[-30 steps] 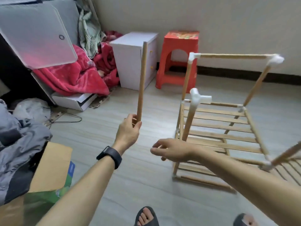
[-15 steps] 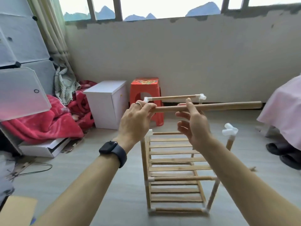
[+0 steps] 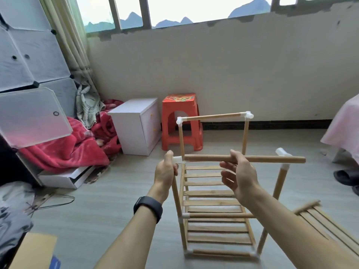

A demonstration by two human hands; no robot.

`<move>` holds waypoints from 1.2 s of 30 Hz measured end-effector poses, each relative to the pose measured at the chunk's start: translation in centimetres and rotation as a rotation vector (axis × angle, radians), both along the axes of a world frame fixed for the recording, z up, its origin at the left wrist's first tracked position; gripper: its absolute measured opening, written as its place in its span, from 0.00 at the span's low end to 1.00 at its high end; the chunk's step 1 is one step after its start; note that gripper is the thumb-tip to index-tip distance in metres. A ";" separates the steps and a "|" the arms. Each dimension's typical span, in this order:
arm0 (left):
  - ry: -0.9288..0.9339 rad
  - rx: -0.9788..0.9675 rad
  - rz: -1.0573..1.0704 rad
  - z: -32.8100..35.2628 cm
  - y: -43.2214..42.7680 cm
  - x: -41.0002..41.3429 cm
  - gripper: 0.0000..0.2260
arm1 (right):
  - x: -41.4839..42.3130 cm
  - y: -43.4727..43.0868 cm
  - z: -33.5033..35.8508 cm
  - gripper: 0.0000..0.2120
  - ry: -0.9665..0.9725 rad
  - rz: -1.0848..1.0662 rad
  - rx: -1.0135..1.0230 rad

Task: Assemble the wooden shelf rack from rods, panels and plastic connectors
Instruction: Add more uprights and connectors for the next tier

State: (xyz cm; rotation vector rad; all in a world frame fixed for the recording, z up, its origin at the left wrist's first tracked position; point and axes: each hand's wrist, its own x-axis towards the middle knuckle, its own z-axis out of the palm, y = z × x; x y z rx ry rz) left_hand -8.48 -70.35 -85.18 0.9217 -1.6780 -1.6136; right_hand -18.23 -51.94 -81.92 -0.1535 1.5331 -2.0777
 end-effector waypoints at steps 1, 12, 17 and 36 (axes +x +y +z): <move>0.006 -0.016 -0.013 -0.1 -0.1 0.0 0.23 | 0.1 -0.1 -0.2 0.16 -0.004 0.009 -0.001; 0.091 -0.020 -0.045 -0.6 -0.7 0.4 0.19 | 0.9 -1.7 -1.2 0.16 -0.029 0.020 0.004; 0.062 -0.056 -0.044 -0.6 -1.0 0.3 0.20 | 1.2 -1.8 -1.2 0.15 0.015 0.013 -0.026; 0.073 -0.103 0.046 -0.3 -0.6 -0.4 0.16 | 3.4 -3.1 -0.7 0.13 -0.079 0.059 -0.117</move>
